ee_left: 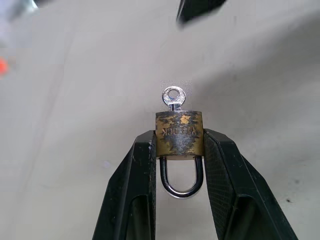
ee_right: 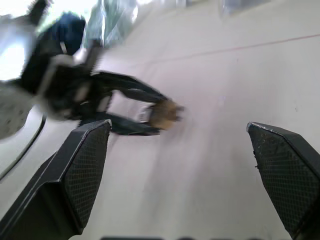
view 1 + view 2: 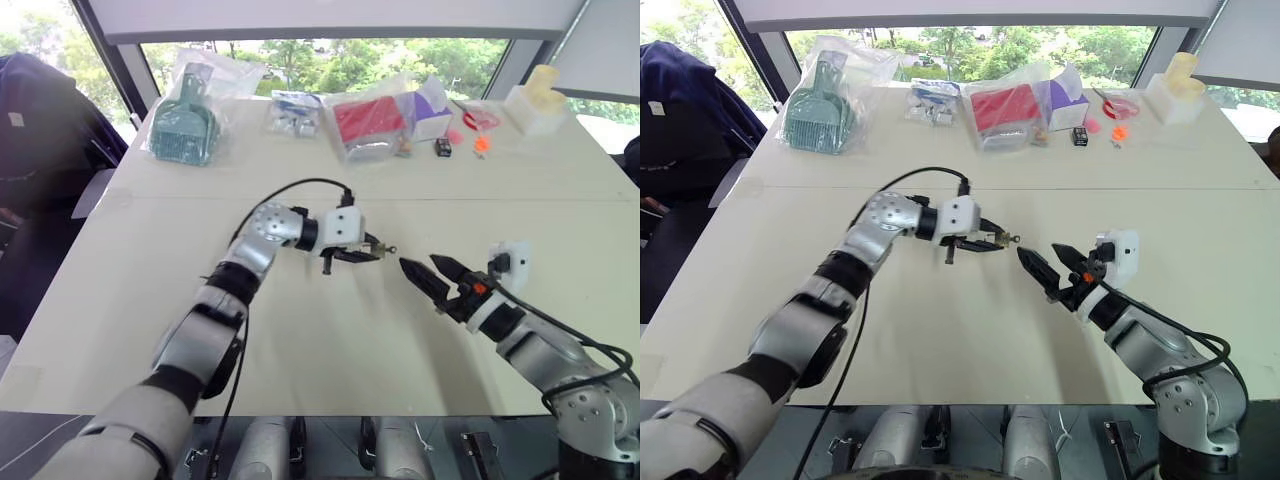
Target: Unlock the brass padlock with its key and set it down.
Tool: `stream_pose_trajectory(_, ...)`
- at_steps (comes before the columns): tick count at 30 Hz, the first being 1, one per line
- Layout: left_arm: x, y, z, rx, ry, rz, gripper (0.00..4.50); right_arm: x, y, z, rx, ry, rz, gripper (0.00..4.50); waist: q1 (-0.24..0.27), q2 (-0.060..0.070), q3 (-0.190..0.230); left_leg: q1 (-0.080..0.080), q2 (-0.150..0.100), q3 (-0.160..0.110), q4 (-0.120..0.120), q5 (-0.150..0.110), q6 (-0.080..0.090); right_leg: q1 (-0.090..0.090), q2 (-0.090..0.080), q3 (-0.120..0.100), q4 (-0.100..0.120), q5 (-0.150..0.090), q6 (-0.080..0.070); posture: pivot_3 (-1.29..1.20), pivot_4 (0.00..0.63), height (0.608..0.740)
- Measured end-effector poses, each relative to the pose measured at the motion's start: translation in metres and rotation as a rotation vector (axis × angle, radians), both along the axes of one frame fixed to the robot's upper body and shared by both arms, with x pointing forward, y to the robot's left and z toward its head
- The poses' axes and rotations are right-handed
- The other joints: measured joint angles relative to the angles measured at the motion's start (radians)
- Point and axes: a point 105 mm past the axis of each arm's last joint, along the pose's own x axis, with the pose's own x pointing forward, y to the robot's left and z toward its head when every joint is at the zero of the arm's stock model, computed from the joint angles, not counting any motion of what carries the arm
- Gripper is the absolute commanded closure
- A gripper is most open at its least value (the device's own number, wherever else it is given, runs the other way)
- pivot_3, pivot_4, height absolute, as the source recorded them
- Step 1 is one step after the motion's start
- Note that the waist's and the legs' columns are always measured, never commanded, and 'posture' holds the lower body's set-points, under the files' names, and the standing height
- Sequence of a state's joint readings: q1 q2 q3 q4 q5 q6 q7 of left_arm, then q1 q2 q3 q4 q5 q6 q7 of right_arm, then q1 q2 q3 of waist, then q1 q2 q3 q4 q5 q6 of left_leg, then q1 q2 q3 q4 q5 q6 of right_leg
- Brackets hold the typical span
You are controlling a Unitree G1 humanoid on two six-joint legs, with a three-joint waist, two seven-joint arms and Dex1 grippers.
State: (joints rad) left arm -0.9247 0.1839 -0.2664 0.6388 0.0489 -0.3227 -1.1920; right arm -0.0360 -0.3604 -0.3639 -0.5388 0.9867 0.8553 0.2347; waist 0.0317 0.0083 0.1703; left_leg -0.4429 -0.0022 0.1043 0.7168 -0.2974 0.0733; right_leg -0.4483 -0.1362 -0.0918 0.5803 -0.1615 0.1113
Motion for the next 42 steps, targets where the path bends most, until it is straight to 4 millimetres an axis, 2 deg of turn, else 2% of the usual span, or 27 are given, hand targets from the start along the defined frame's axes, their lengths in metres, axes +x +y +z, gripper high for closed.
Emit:
stream_pose_trajectory(3,-0.014,0.0,0.019,-0.074,-0.036,-0.013,3.74,0.005,0.005,0.015,0.101,-0.038,0.018,0.0,0.004,0.0,0.0,0.0,-0.001,0.0,0.0,0.0,0.0,0.001,0.0,0.0,0.0,0.0,0.0,0.0,0.15,0.735)
stream_pose_trajectory(7,-0.018,-0.005,0.037,-0.146,-0.044,0.019,3.74,0.008,0.008,0.024,0.148,-0.06,0.035,0.0,0.005,0.0,0.0,0.002,-0.001,0.0,0.001,0.0,0.0,0.003,0.001,0.0,0.0,0.0,0.0,0.0,0.15,0.735)
stream_pose_trajectory(8,-0.018,-0.005,0.04,-0.157,-0.043,0.028,3.74,0.009,0.007,0.023,0.16,-0.056,0.032,0.25,0.004,0.0,0.0,0.002,-0.001,0.0,0.001,0.0,0.0,0.003,0.002,0.0,0.0,0.0,0.0,0.0,0.15,0.735)
stream_pose_trajectory(11,-0.016,-0.004,0.041,-0.162,-0.034,0.051,3.74,0.012,0.01,0.028,0.182,-0.067,0.046,1.31,0.002,0.001,0.0,0.002,0.0,0.0,0.001,0.0,0.0,0.003,0.002,0.0,0.0,0.001,0.001,0.0,0.15,0.735)
stream_pose_trajectory(17,-0.014,-0.001,0.039,-0.156,-0.028,0.07,3.74,0.015,0.015,0.039,0.244,-0.105,0.065,4.4,0.004,0.001,0.0,0.002,0.0,0.0,0.001,0.0,0.0,0.003,0.003,0.0,0.0,0.001,0.002,0.0,0.15,0.735)
stream_pose_trajectory(28,-0.014,-0.001,0.042,-0.17,-0.068,0.075,3.74,0.016,0.022,0.039,0.265,-0.1,0.068,4.46,0.004,0.001,0.0,0.002,0.0,0.0,0.0,0.0,0.0,0.003,0.003,0.0,0.0,0.001,0.002,0.0,0.15,0.735)
stream_pose_trajectory(38,-0.012,-0.001,0.05,-0.218,-0.237,0.11,3.74,0.021,0.027,0.046,0.314,-0.12,0.05,4.46,0.004,0.001,0.0,0.002,0.0,0.0,0.0,0.0,0.0,0.003,0.003,0.0,0.0,0.001,0.002,0.0,0.15,0.735)
stream_pose_trajectory(42,-0.011,0.002,0.049,-0.204,-0.4,0.117,3.74,0.024,0.031,0.045,0.355,-0.103,0.047,4.46,0.002,0.001,0.0,0.002,0.0,0.0,0.0,0.0,0.0,0.003,0.003,0.0,0.0,0.001,0.002,0.0,0.15,0.735)
